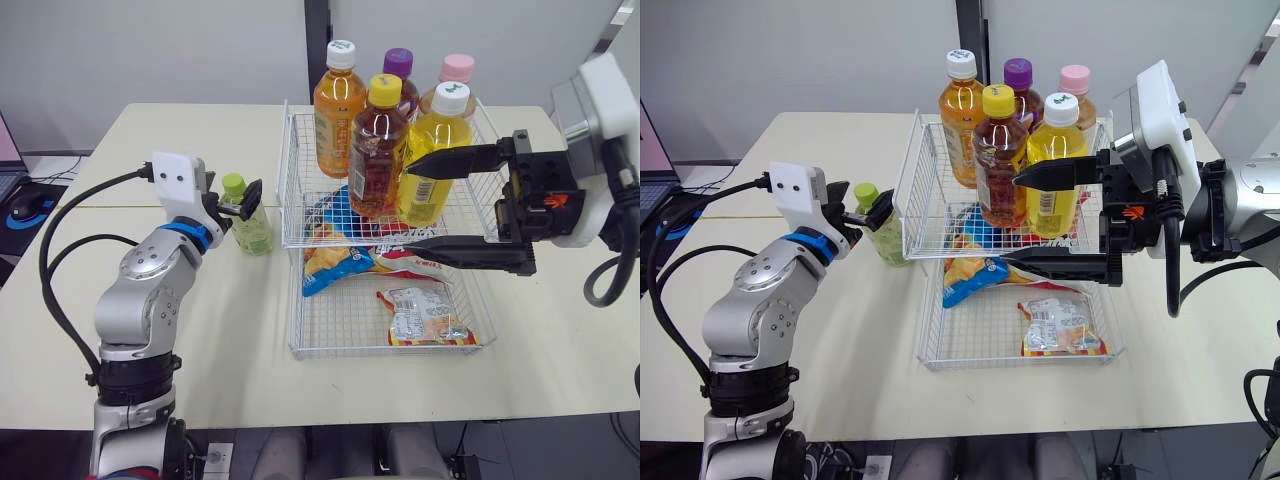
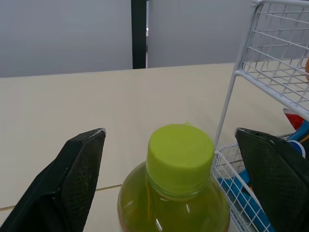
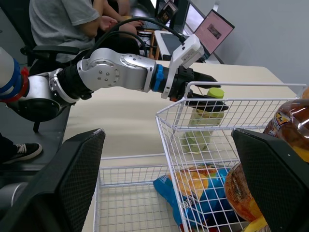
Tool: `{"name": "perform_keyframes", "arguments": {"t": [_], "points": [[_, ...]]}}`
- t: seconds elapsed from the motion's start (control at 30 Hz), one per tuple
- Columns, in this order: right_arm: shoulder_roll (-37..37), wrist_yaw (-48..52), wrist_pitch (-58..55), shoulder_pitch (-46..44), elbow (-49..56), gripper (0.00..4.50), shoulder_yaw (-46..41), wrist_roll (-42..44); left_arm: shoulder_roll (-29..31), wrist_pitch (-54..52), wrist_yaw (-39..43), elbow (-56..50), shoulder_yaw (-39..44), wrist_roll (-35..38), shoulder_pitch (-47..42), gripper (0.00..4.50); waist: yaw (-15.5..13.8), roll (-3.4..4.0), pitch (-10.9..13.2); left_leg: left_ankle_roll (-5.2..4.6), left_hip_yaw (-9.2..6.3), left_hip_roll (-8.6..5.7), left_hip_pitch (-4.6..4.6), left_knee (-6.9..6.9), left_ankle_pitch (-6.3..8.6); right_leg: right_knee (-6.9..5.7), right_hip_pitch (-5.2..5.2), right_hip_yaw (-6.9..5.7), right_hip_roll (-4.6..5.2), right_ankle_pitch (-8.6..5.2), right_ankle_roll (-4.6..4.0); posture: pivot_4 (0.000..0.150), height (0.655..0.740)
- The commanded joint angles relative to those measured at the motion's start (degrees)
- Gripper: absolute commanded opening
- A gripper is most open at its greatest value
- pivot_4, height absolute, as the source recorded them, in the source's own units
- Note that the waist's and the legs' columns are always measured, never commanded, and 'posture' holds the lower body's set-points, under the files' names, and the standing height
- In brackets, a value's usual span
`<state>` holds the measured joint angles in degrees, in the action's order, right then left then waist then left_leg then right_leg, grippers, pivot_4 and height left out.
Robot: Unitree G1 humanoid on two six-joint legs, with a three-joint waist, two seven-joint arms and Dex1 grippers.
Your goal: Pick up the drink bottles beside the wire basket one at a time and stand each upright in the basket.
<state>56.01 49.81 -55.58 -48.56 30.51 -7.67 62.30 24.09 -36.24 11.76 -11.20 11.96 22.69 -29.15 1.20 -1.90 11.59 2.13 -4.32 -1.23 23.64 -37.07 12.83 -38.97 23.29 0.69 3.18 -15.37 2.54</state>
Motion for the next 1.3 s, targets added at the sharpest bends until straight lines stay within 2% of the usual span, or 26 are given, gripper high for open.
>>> {"name": "perform_keyframes", "arguments": {"t": [0.03, 0.1, 0.33, 0.37, 0.57, 0.73, 0.87, 1.03, 1.17, 1.3], "points": [[0.42, 0.1, 0.09, -1.26, 0.46, 4.5, -1.23, 1.34, -1.2, 2.24, -0.16, 0.18, -0.23, -0.86, -1.43, 4.28, 0.01, 0.0, 0.0, 0.0, 0.0, 0.0, 0.0, 0.0, 0.0, 0.0, 0.0, 0.01, 0.0, 0.0, 0.0, 0.15, 0.74], [0.45, 0.01, 0.12, -1.19, 0.54, 4.5, -1.3, 1.54, -1.49, 2.75, 0.09, 0.42, -0.43, -1.33, -1.57, 3.87, 0.02, 0.0, 0.0, 0.0, 0.0, 0.01, 0.0, 0.0, 0.0, 0.0, 0.0, 0.0, 0.0, 0.0, 0.0, 0.15, 0.74], [0.9, -0.32, -0.01, -0.62, 0.97, 4.5, -1.78, 2.59, -1.38, 3.25, 0.61, 0.28, -0.34, -2.19, -1.57, 1.59, -0.01, 0.0, 0.0, 0.0, -0.02, 0.0, 0.01, 0.0, 0.0, 0.0, 0.0, 0.0, 0.0, 0.0, 0.0, 0.15, 0.74], [0.94, -0.37, 0.02, -0.55, 1.01, 4.5, -1.78, 2.67, -1.45, 3.07, 0.54, 0.0, -0.26, -2.25, -1.32, 1.38, -0.05, 0.0, 0.0, 0.0, -0.02, 0.0, 0.0, 0.0, 0.0, 0.0, 0.0, 0.0, 0.0, 0.0, 0.0, 0.15, 0.74], [1.2, -0.19, 0.59, 0.12, 0.98, 4.5, -1.89, 1.98, -1.28, 0.82, -0.05, -5.93, 0.79, -1.6, 2.3, 1.38, -0.02, 0.0, 0.0, 0.0, -0.06, 0.01, 0.0, 0.01, 0.0, 0.01, 0.01, 0.03, 0.0, 0.0, 0.0, 0.15, 0.74], [2.13, 3.04, 2.9, 1.27, 0.75, 4.5, -2.99, 0.64, 1.2, -0.63, 1.82, -10.78, 6.73, 3.19, 2.4, 1.38, -0.01, 0.0, 0.01, 0.0, -0.07, 0.02, 0.02, 0.01, 0.0, 0.02, 0.02, 0.0, 0.0, 0.0, 0.0, 0.15, 0.74], [4.21, 4.79, 2.86, 2.9, 0.02, 4.5, -4.57, 0.54, 8.99, -5.3, 7.83, -13.28, 12.58, 10.8, 0.65, 1.38, 0.03, -0.02, 0.02, 0.0, -0.08, 0.02, 0.12, -0.01, 0.0, 0.03, 0.07, -0.09, -0.01, 0.0, 0.0, 0.15, 0.74], [6.59, 6.6, 3.02, 4.71, -0.76, 4.5, -5.77, -0.46, 19.34, -13.82, 13.87, -8.39, 16.52, 21.37, -8.73, 1.38, -0.17, -0.02, 0.02, 0.0, -0.12, 0.01, 0.17, -0.04, 0.0, 0.04, 0.08, -0.18, -0.01, -0.01, 0.01, 0.15, 0.74], [8.41, 7.84, 3.29, 4.98, -2.13, 4.5, -6.53, -1.48, 26.33, -19.61, 20.94, 0.09, 16.23, 30.19, -22.3, 1.38, -0.25, -0.04, 0.04, 0.0, -0.13, -0.03, 0.17, -0.04, 0.0, 0.09, 0.04, -0.24, -0.01, -0.02, 0.02, 0.15, 0.74], [8.77, 7.68, 3.33, 5.62, -1.92, 4.5, -6.99, -1.38, 29.69, -22.47, 25.6, 7.34, 11.65, 31.9, -34.23, 1.38, 0.09, -0.04, 0.04, 0.0, -0.14, -0.03, 0.18, -0.03, 0.0, 0.08, 0.03, -0.25, -0.02, -0.02, 0.03, 0.15, 0.74]]}}
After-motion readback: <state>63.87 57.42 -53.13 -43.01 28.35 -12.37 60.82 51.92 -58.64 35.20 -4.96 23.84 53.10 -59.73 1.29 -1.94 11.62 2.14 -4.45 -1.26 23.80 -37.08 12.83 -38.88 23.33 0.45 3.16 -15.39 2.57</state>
